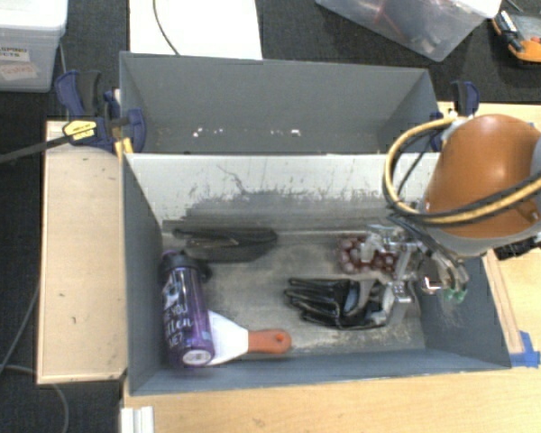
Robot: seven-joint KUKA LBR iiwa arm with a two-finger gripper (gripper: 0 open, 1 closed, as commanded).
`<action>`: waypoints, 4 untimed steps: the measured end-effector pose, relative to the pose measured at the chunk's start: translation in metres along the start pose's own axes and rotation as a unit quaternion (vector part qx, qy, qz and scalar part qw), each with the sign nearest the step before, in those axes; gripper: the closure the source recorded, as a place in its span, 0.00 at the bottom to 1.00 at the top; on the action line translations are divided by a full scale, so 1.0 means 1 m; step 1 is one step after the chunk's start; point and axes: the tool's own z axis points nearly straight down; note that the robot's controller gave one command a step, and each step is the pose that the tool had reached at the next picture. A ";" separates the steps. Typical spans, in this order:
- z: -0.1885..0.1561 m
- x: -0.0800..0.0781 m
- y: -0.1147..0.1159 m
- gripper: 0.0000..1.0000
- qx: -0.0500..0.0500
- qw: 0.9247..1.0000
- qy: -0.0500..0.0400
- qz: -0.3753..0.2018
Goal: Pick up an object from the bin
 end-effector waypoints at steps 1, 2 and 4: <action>0.000 0.000 0.000 0.00 0.000 1.000 0.000 0.000; 0.076 0.003 -0.008 0.00 0.000 1.000 0.001 0.026; 0.134 -0.004 0.026 0.00 0.000 0.997 -0.003 -0.083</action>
Offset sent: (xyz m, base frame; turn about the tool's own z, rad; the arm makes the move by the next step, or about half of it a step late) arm -0.0022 -0.0080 -0.0746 0.0527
